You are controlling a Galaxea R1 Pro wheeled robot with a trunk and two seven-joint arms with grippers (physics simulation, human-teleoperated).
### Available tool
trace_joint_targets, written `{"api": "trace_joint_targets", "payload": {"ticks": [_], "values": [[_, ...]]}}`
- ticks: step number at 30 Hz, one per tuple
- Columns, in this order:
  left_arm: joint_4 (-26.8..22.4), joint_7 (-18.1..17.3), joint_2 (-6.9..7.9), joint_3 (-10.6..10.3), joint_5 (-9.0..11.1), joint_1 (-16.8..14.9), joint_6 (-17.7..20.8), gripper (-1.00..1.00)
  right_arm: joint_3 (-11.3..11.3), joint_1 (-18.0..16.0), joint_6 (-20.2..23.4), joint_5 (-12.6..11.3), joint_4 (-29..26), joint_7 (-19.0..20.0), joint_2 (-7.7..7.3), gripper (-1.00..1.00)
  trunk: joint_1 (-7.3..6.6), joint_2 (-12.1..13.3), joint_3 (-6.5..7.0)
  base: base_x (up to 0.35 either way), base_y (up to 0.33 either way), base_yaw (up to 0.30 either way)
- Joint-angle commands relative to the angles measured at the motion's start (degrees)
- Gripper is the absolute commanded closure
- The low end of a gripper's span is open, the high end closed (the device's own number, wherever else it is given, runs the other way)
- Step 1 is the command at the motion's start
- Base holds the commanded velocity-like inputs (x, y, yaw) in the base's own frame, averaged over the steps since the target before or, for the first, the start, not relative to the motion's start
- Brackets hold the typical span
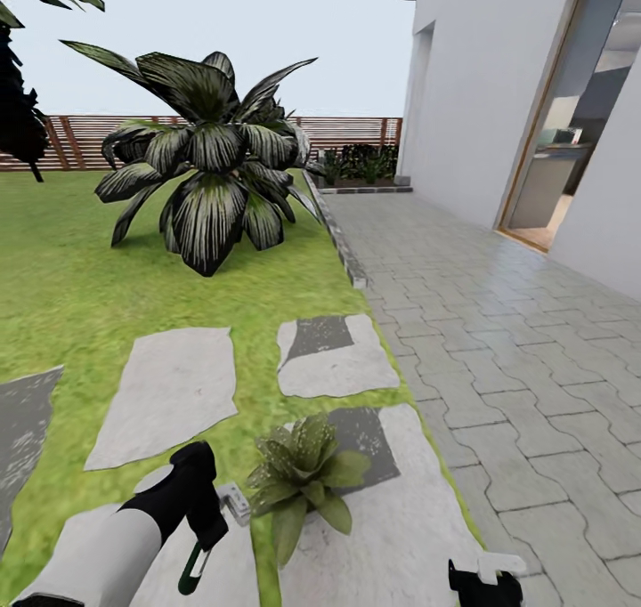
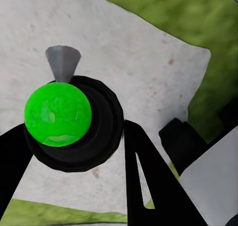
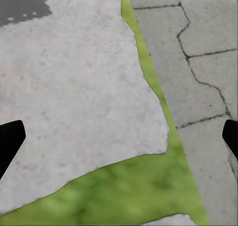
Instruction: Pick up the pesticide atomizer in the garden and spray insectifuge to fully cover both potted plants in the garden.
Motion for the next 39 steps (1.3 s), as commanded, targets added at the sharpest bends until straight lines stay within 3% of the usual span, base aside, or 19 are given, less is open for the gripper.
{"api": "trace_joint_targets", "payload": {"ticks": [1, 8, 14, 24, 31, 39], "values": [[-0.2, -0.4, 0.09, -0.3, -0.3, -0.1, 0.4, 1.0, -0.3, 0.0, -0.2, 0.6, 0.1, -0.2, 0.02, -1.0, 0.01, 0.0, -0.06, 0.228, -0.181, 0.256], [-0.2, -0.4, -0.23, -0.3, -0.3, -0.1, 0.4, 1.0, -0.4, 0.0, -0.2, 0.6, 0.1, -0.2, -0.04, -1.0, 0.01, 0.0, -0.06, 0.127, -0.233, 0.174], [-0.3, -0.2, -0.36, -0.2, -0.3, -0.1, 0.4, 1.0, -0.4, 0.0, -0.2, 0.7, 0.1, -0.1, -0.12, -1.0, 0.01, 0.0, -0.06, -0.162, -0.22, 0.007], [-0.3, -0.1, 0.55, 0.1, -0.3, -0.1, 1.1, 1.0, -0.4, 0.0, -0.2, 0.6, 0.1, -0.1, -0.09, -1.0, 0.01, 0.0, -0.06, -0.011, -0.008, 0.001], [-2.3, 0.0, 0.42, 0.1, -0.4, -0.1, 1.3, 1.0, -0.4, 0.0, -0.2, 0.7, 0.1, -0.2, -0.05, -1.0, 0.01, 0.0, -0.26, 0.0, 0.0, 0.209], [-3.2, 1.6, -0.15, 0.1, -0.2, 0.4, 5.6, 1.0, -0.4, 0.0, -0.2, 0.7, 0.1, -0.2, 0.03, -1.0, 0.01, 0.0, -0.53, 0.0, 0.0, 0.251]]}}
